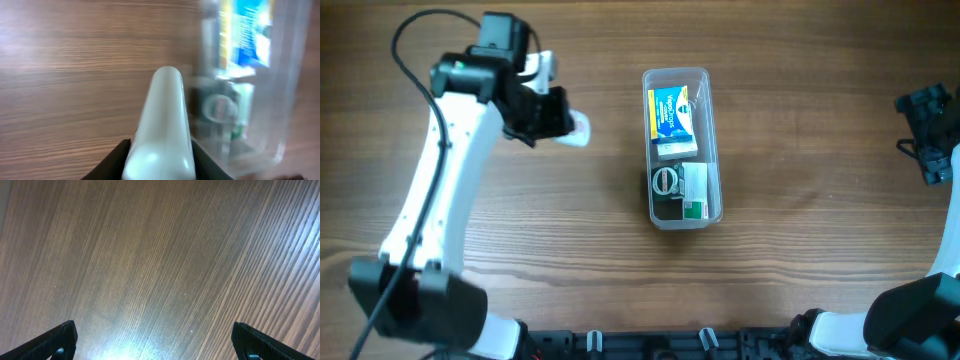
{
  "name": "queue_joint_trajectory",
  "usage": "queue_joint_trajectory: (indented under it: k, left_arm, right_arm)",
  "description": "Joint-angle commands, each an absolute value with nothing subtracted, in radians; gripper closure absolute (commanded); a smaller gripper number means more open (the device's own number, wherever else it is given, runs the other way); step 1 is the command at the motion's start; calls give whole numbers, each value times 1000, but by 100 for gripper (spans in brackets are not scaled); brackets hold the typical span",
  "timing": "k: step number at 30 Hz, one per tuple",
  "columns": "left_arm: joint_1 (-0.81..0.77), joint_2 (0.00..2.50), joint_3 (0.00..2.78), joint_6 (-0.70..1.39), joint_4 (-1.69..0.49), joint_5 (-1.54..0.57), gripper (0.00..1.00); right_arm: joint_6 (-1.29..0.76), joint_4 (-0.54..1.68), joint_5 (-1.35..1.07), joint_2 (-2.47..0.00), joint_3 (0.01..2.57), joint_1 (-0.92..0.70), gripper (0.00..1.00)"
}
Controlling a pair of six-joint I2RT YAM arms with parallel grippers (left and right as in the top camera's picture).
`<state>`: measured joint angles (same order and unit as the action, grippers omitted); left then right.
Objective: Pack container
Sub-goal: 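Lift the white bottle and carry it over the container, then lower the bottle into the container's near end and open left gripper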
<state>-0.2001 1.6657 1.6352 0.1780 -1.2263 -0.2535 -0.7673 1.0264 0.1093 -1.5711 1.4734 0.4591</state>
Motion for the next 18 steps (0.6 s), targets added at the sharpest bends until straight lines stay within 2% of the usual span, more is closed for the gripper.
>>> queue_joint_trajectory:
  k: [1,9,13,18]
  left_arm:
    - [-330,1584,1650,270,-1218,-283,66]
    - [-659,1591,1650,379,-1119,-255,62]
    - [-715,1633,1650,374,-1050,-223,63]
    - [-725,1740,1649,375,-1063,-163,63]
  right_arm:
    - [-788,1024,108,-1580,1477,457,0]
    - [-788,1024,108,-1580,1477,457,0]
    - [-788,1024,108,-1580,1477,457,0]
    - [-788,1024,108,-1580,1477,457,0]
